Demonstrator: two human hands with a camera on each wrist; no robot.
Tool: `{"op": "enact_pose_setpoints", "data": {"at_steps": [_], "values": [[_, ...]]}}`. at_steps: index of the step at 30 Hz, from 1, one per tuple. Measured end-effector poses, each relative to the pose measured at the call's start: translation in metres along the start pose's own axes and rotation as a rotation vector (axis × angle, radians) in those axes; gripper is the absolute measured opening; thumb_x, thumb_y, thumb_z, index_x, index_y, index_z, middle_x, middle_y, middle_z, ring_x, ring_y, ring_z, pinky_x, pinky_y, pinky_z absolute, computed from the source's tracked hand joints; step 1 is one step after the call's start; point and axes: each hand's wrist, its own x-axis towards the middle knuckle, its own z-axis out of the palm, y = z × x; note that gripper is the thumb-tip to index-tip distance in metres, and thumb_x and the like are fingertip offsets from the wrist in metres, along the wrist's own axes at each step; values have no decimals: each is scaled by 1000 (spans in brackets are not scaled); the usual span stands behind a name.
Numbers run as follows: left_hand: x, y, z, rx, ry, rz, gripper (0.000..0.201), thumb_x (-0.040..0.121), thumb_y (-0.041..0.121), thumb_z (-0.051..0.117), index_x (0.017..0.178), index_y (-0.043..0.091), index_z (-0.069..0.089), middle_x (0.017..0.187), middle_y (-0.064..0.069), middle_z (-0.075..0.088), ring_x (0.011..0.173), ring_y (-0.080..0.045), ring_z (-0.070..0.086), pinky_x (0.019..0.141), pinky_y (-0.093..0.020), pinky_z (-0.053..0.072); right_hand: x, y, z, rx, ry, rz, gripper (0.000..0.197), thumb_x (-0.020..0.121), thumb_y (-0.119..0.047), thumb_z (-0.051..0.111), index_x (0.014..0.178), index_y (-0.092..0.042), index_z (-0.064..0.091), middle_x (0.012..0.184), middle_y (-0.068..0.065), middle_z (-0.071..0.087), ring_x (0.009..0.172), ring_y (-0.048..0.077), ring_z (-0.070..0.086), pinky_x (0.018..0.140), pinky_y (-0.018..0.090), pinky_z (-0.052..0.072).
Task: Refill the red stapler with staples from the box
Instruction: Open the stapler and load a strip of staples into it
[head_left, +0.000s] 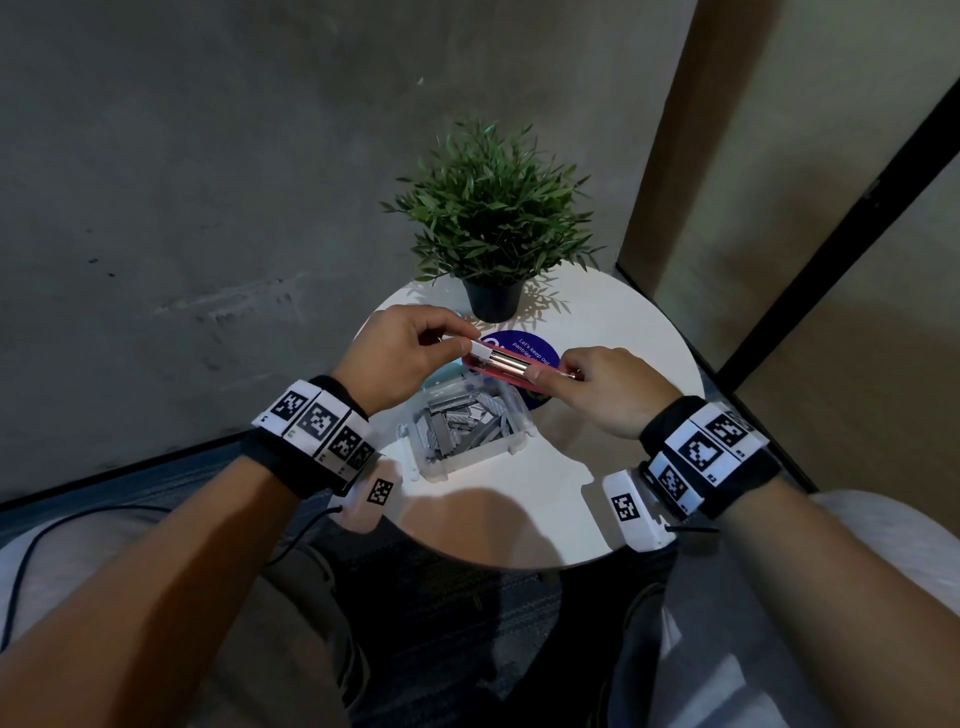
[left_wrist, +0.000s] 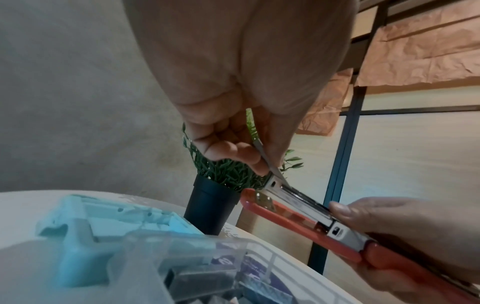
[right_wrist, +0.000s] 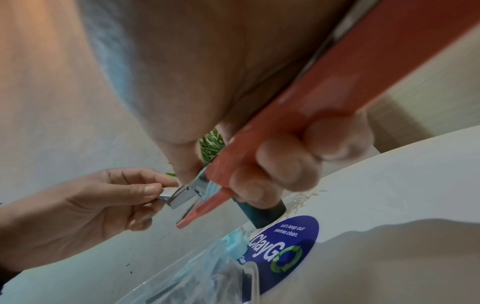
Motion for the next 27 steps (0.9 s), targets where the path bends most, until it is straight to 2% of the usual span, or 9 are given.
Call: {"op": "enact_pose_setpoints", "data": {"at_steps": [4, 6, 9, 10, 14, 19, 23, 25, 27], "values": [[-1, 3, -1, 89, 6, 43, 13, 91, 24, 67, 100, 24, 76, 82, 19, 64, 66, 10, 53, 58, -5, 35, 0, 0, 0, 2, -5, -3, 53, 94, -66, 41, 66, -21, 48, 64, 0, 52, 60, 20, 50, 53, 33, 29], [-2, 4, -1, 126, 15, 68, 13, 90, 24, 68, 100, 23, 76, 83, 14, 65, 67, 4, 54, 58, -7, 35, 0, -1, 0, -6, -3, -7, 53, 94, -66, 41, 66, -21, 47, 64, -1, 52, 60, 20, 50, 53, 32, 29], [-3, 7, -1, 182, 26, 96, 12, 89, 24, 68, 98, 24, 77, 89, 1, 68, 72, -10, 57, 64, -20, 42, 1, 0, 2, -22, -1, -14, 54, 93, -67, 40, 68, -20, 49, 66, 0, 54, 62, 21, 52, 53, 32, 31], [-3, 8, -1, 204, 29, 108, 13, 89, 23, 68, 98, 23, 77, 89, 0, 68, 73, -12, 56, 65, -21, 42, 1, 0, 2, -26, -1, -15, 55, 93, -67, 40, 70, -19, 51, 68, 1, 56, 64, 22, 54, 53, 32, 32], [-5, 10, 0, 277, 45, 182, 13, 89, 23, 67, 98, 21, 77, 86, 0, 67, 69, 1, 52, 62, -9, 36, 1, 2, 4, -33, 10, -21, 60, 92, -70, 39, 75, -15, 56, 71, 5, 61, 68, 26, 59, 56, 34, 38], [-4, 9, 2, 277, 45, 170, 13, 89, 24, 67, 98, 23, 77, 85, 4, 65, 69, 1, 52, 62, -7, 35, 2, 2, 4, -39, 3, -16, 56, 92, -70, 40, 74, -19, 54, 69, 1, 58, 68, 24, 57, 55, 32, 35], [-4, 8, 3, 268, 29, 163, 12, 89, 25, 67, 97, 24, 76, 86, 3, 65, 72, -4, 53, 64, -12, 37, 1, 0, 3, -41, 2, -18, 53, 92, -68, 40, 72, -21, 52, 67, -1, 55, 64, 21, 54, 53, 32, 32], [-5, 8, 4, 262, 26, 162, 11, 89, 25, 67, 97, 24, 75, 85, 2, 65, 70, -7, 52, 65, -21, 41, 1, -1, 2, -48, -1, -17, 51, 93, -68, 40, 71, -23, 50, 67, -4, 54, 62, 16, 52, 52, 31, 30], [-5, 9, 5, 254, 21, 157, 11, 89, 25, 68, 96, 24, 75, 81, 1, 62, 66, -7, 50, 62, -24, 40, 0, -1, 2, -56, 0, -20, 49, 93, -68, 41, 71, -24, 49, 67, -5, 53, 62, 15, 52, 51, 31, 30]]}}
